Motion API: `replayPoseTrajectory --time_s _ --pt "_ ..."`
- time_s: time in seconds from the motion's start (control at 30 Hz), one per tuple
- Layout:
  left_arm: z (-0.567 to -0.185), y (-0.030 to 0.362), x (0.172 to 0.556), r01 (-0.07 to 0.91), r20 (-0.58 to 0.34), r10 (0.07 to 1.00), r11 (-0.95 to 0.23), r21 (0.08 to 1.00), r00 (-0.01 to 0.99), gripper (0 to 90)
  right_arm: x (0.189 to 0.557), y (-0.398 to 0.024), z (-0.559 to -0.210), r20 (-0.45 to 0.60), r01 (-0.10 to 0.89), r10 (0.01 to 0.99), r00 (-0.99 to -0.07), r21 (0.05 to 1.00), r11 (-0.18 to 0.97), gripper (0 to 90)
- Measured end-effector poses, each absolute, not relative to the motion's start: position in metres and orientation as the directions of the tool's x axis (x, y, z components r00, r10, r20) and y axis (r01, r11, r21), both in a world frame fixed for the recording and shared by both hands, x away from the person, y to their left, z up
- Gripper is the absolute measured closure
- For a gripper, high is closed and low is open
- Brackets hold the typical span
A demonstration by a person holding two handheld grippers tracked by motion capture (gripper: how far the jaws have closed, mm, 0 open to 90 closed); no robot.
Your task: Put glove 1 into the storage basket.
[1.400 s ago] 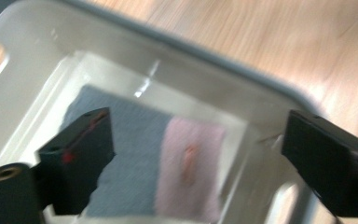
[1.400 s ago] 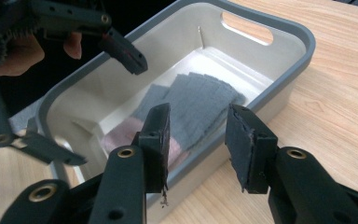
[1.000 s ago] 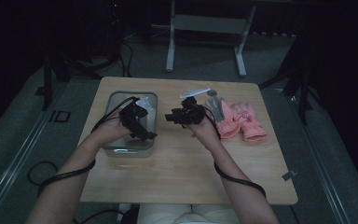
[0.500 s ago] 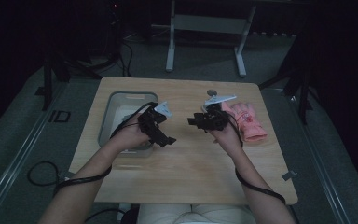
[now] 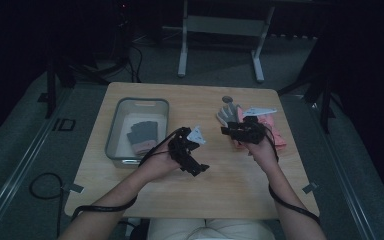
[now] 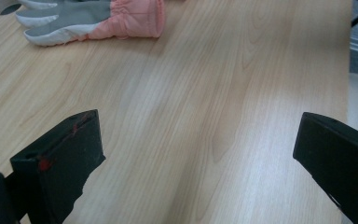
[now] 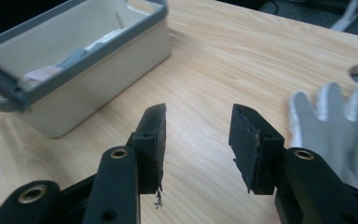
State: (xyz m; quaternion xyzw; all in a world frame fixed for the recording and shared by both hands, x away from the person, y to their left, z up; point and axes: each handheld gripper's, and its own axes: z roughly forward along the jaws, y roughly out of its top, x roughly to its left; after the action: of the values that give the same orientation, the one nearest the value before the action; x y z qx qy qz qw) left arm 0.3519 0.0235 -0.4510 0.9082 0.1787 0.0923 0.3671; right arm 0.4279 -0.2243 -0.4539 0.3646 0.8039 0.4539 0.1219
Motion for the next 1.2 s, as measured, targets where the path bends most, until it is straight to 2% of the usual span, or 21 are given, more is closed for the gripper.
replayPoseTrajectory --time_s 0.13,0.33,0.43,0.57,0.63,0.87,1.1,1.2 --pt "-0.458 0.016 0.345 0.232 0.084 0.386 -0.698 0.678 0.918 1.1 0.428 -0.234 -0.454 0.135 0.482 0.714 -0.687 0.820 0.310 55.5" --pt "-0.469 0.018 0.333 0.259 0.043 0.419 -0.635 0.728 0.907 1.1 0.427 -0.250 -0.458 0.121 0.494 0.750 -0.650 0.818 0.295 54.3" --pt "-0.479 0.023 0.326 0.268 0.046 0.438 -0.626 0.733 0.898 1.1 0.430 -0.260 -0.459 0.095 0.487 0.770 -0.631 0.821 0.297 58.3" --pt "-0.495 0.029 0.317 0.309 -0.001 0.465 -0.586 0.749 0.885 1.1 0.440 -0.272 -0.461 0.055 0.487 0.790 -0.610 0.813 0.319 65.8" --pt "-0.502 0.031 0.311 0.302 0.026 0.486 -0.583 0.755 0.874 1.1 0.447 -0.275 -0.464 0.040 0.496 0.795 -0.606 0.800 0.338 68.4" --pt "-0.525 0.042 0.291 0.341 -0.040 0.550 -0.458 0.821 0.834 1.1 0.479 -0.263 -0.476 -0.013 0.503 0.772 -0.636 0.752 0.427 69.5" --pt "-0.540 0.042 0.279 0.298 0.038 0.591 -0.461 0.836 0.806 1.1 0.507 -0.247 -0.490 -0.076 0.490 0.754 -0.652 0.716 0.496 66.3" --pt "-0.545 0.041 0.276 0.315 0.011 0.607 -0.428 0.847 0.795 1.1 0.516 -0.243 -0.502 -0.096 0.508 0.766 -0.635 0.696 0.508 66.3"
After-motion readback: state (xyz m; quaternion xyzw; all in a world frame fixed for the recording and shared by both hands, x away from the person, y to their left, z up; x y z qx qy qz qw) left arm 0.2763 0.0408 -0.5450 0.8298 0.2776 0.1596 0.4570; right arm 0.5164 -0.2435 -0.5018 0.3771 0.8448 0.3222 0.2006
